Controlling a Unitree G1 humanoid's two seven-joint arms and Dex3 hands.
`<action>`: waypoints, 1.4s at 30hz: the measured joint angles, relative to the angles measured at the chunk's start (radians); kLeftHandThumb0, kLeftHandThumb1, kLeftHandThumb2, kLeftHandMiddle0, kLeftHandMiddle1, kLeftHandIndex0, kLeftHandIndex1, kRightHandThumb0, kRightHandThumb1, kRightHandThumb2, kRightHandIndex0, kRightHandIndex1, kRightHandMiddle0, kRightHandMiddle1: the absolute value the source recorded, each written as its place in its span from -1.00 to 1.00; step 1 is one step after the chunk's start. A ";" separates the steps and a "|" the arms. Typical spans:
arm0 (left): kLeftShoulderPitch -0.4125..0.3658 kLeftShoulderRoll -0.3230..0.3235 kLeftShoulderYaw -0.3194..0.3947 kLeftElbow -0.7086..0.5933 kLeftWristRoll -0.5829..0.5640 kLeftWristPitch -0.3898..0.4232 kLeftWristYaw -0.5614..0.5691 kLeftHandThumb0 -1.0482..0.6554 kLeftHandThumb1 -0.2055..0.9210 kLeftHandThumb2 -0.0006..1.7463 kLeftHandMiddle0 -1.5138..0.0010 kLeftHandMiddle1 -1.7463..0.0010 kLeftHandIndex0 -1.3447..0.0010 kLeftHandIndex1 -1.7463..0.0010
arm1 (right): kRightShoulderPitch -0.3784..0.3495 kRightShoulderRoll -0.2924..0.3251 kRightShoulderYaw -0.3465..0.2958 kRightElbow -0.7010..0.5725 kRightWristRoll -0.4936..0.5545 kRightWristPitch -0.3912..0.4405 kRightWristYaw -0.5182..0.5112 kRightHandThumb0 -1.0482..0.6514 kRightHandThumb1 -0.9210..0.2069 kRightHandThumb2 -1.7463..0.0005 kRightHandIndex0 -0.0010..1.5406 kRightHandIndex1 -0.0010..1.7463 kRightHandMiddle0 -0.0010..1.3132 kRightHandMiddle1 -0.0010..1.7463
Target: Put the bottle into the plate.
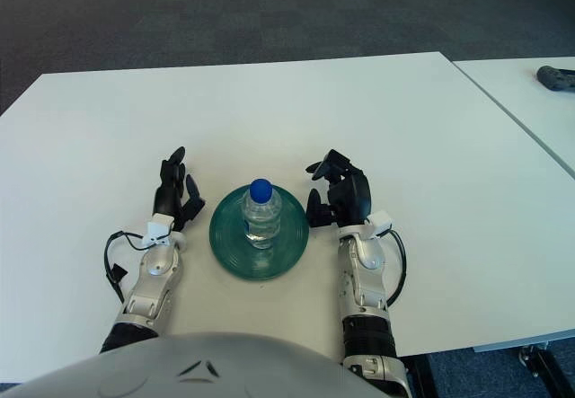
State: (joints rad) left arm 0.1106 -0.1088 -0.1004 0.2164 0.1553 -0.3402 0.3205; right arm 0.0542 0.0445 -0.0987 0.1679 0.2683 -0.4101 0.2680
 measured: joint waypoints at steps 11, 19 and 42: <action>-0.011 -0.003 0.000 0.061 -0.045 -0.096 0.045 -0.50 1.00 -0.01 0.18 -0.98 0.37 -0.99 | -0.011 -0.009 -0.024 0.022 0.019 0.000 0.014 0.22 0.79 -0.90 0.10 1.00 0.38 0.63; -0.030 -0.004 -0.012 0.108 -0.071 -0.175 0.077 -0.27 0.49 0.08 -0.03 -1.00 0.41 -1.00 | -0.029 -0.014 -0.033 0.024 0.034 0.005 0.015 0.22 0.79 -0.91 0.08 1.00 0.39 0.63; -0.031 -0.001 -0.092 0.109 -0.073 -0.202 0.105 -0.33 -0.02 0.47 -0.59 -1.00 0.11 -1.00 | -0.036 -0.024 -0.054 0.025 0.044 0.032 0.027 0.22 0.72 -0.84 0.07 1.00 0.37 0.57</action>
State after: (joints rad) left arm 0.0797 -0.1098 -0.1926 0.3252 0.0824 -0.5422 0.4251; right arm 0.0177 0.0204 -0.1532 0.1928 0.3118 -0.3779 0.2954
